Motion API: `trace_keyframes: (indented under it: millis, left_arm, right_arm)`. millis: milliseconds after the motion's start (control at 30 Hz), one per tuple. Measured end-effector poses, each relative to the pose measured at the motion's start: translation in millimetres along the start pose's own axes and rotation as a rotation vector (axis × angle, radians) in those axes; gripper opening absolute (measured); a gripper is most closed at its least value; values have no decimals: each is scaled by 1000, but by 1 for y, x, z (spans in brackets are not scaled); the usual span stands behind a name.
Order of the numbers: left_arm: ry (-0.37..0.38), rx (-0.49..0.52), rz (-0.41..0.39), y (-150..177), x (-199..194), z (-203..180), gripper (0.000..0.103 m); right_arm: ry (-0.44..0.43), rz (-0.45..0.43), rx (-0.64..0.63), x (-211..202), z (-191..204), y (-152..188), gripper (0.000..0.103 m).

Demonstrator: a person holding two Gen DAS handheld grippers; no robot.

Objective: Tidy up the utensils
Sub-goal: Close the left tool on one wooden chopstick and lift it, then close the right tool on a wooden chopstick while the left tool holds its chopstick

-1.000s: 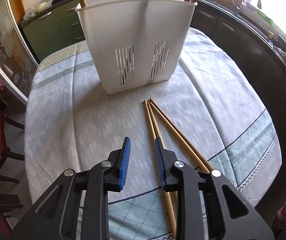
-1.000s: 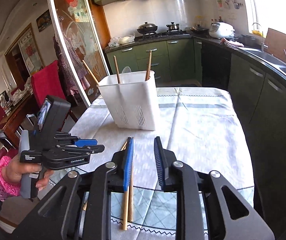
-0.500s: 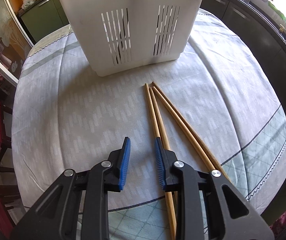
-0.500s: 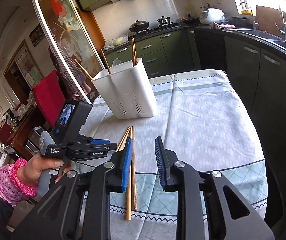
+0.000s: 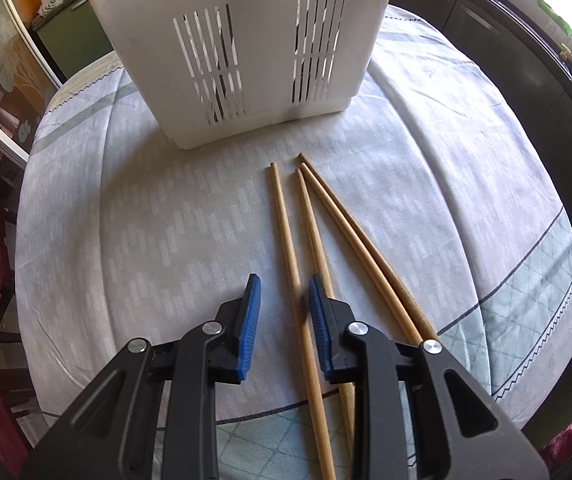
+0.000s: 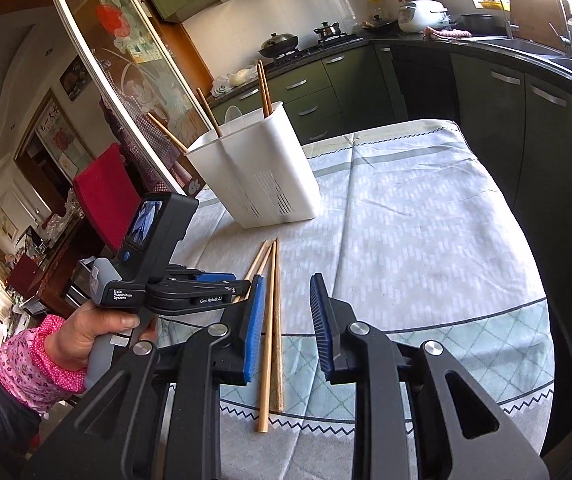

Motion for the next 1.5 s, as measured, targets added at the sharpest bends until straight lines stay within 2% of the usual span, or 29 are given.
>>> trace_keyframes:
  millis: [167,200,233,367,467,633,900,933,967,1133,1267,1500]
  left_arm:
    - [0,-28,8,-8,4,1,24]
    - [4,-38,10,-10,4,2,21]
    - [7,-40,10,-11,4,1,7]
    - [34,-45,10,-13,5,-1,6]
    - [44,-47,-23,-14,-4,1,6]
    - [60,-32,-124,-11,-46,5,6]
    - [69,51,-351,15,-138,-7,6]
    - [69,59,-375,19,-147,-8,6]
    - [72,67,-398,24,-155,-10,6]
    - [69,95,-473,48,-181,-17,6]
    - [84,96,-483,55,-189,-12,6]
    - [98,99,-490,56,-188,-8,6]
  right_arm:
    - [-11,9,24,0,-5,2,24]
    - [-13,9,28,0,-6,2,24]
    - [-17,10,32,0,-6,2,24]
    - [-22,10,43,-1,-9,3,24]
    - [-24,13,49,0,-11,4,24]
    - [-25,21,57,2,-12,6,24]
    - [-24,62,15,18,-2,5,26]
    - [-23,75,-8,23,2,3,33]
    - [-22,91,-37,29,7,2,35]
    - [38,185,-191,76,35,-12,35]
    - [95,253,-297,123,55,-15,35]
    - [182,328,-384,180,72,-12,32]
Point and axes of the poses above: each gripper's, at about its wrist camera, not at the fingertips, and x roughly the way its jaws point, z to its left, y to its underside, the point moved 5 cm from there along x, roughly the way its jaws point, and after that the axes turned 14 degrees about y, right-handed, at the moved point
